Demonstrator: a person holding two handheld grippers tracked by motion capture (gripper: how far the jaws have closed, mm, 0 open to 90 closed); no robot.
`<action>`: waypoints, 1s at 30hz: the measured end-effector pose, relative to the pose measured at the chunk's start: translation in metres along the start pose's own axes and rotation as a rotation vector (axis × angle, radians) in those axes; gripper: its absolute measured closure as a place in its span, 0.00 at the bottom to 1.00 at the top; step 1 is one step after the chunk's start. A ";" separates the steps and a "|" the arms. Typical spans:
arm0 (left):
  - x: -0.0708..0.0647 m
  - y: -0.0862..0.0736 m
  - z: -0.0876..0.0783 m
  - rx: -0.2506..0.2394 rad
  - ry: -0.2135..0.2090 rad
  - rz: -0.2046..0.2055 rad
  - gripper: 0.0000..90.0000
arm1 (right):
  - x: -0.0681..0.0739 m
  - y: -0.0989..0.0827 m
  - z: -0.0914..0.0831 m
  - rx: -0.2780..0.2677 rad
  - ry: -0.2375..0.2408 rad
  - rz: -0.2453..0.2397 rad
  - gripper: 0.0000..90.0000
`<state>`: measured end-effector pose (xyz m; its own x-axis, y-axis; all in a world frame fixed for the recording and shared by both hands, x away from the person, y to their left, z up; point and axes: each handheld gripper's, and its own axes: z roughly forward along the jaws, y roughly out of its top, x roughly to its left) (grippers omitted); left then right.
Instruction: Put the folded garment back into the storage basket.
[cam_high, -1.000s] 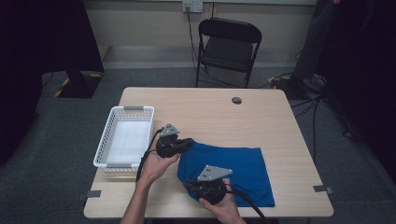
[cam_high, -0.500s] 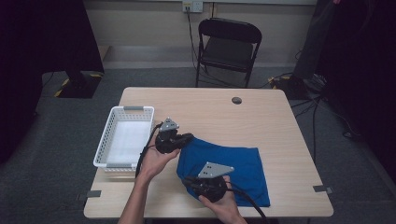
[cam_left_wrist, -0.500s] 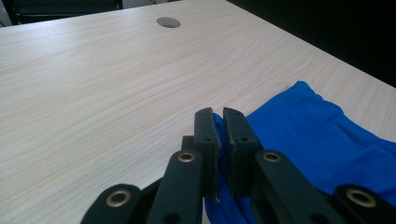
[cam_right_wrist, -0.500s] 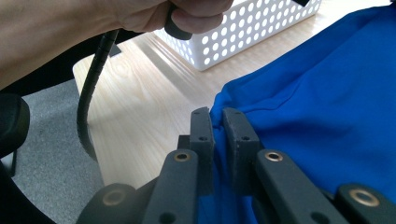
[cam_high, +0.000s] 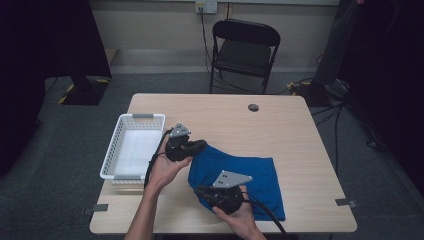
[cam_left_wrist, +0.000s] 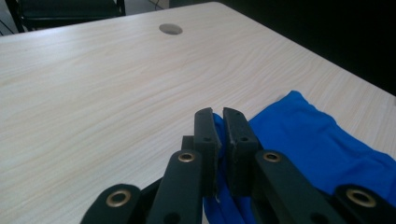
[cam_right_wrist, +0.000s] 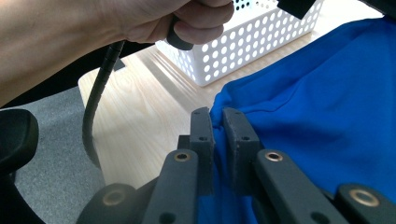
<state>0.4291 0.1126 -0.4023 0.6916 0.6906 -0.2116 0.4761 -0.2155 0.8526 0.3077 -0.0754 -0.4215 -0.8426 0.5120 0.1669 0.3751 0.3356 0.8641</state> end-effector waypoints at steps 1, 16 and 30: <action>0.000 0.001 0.000 -0.004 0.000 0.000 0.95 | 0.000 0.001 0.000 -0.002 0.000 0.002 0.92; -0.002 0.008 -0.005 -0.026 -0.004 0.000 0.95 | 0.000 0.011 -0.005 -0.034 -0.003 -0.005 0.92; -0.005 0.018 -0.013 -0.042 -0.001 0.012 0.95 | 0.004 0.021 -0.007 -0.050 0.001 -0.011 0.92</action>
<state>0.4276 0.1138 -0.3794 0.6973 0.6878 -0.2020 0.4446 -0.1940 0.8745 0.3099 -0.0719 -0.3992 -0.8469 0.5076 0.1582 0.3463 0.3008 0.8886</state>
